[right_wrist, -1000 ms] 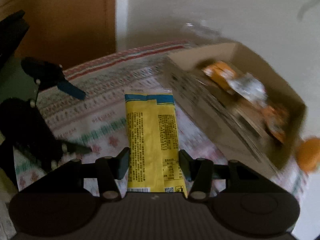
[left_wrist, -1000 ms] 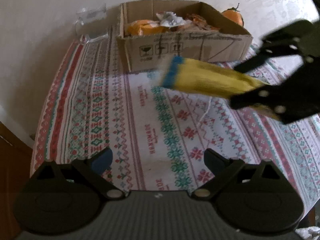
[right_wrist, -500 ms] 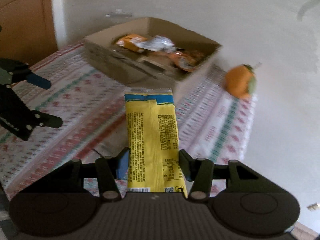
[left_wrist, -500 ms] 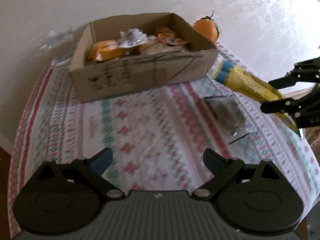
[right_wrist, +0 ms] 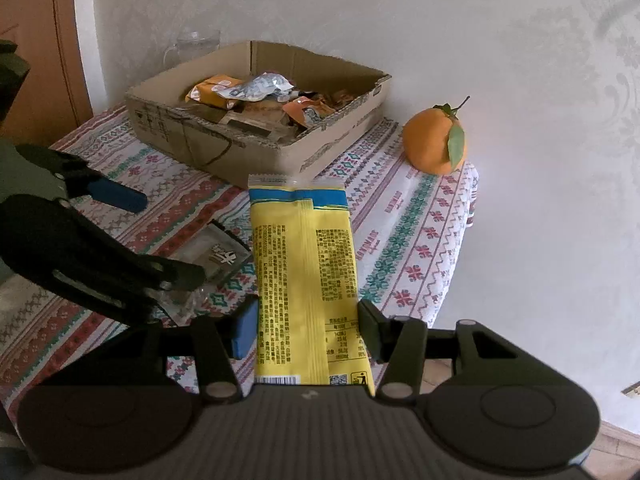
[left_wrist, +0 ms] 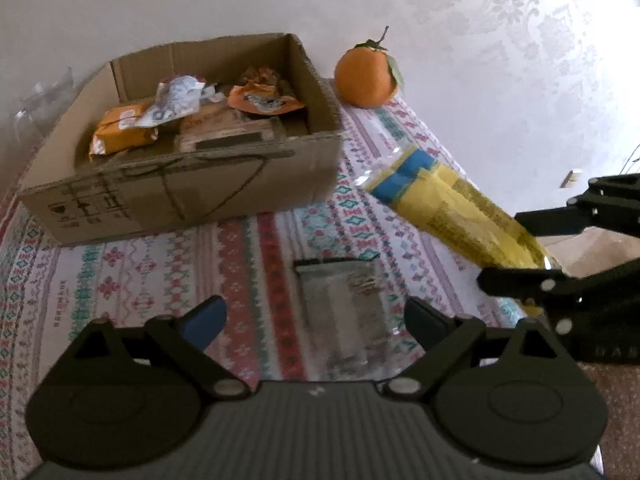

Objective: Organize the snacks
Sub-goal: 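Lift the wafer pack with the right tool while the left tool grasps the clear packet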

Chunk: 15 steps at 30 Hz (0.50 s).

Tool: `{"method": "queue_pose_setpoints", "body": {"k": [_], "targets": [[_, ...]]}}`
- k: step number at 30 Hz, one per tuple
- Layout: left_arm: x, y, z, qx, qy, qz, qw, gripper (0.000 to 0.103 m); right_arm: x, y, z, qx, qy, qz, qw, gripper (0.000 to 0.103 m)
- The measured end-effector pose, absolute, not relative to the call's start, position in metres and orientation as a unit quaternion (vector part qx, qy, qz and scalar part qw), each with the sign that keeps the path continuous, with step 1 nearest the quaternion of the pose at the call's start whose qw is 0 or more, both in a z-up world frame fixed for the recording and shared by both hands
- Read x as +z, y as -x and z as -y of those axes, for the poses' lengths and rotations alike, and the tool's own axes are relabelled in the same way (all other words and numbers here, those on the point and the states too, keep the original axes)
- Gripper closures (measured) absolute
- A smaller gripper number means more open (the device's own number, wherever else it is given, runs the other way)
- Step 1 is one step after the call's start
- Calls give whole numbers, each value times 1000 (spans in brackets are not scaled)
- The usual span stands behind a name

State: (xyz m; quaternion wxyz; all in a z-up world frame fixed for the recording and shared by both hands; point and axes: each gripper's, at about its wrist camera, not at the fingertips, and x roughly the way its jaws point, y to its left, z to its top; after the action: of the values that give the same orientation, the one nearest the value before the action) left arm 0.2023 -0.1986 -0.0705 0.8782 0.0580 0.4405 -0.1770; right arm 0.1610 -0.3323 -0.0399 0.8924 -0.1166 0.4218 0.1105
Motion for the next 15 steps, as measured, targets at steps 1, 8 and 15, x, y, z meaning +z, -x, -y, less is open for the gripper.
{"method": "queue_pose_setpoints", "body": {"k": [1,8,15], "targets": [[-72,-201,204,-173,-58,-437,881,13,-41,-161,333,111,116,-421,893,45],[-87,-202,221,-134,-67,-441,885,37,-51,-165,338,110,105,-430,890,45],[-83,-198,224,-133,-80,-430,889,57,-53,-168,333,114,105,-432,888,45]]}}
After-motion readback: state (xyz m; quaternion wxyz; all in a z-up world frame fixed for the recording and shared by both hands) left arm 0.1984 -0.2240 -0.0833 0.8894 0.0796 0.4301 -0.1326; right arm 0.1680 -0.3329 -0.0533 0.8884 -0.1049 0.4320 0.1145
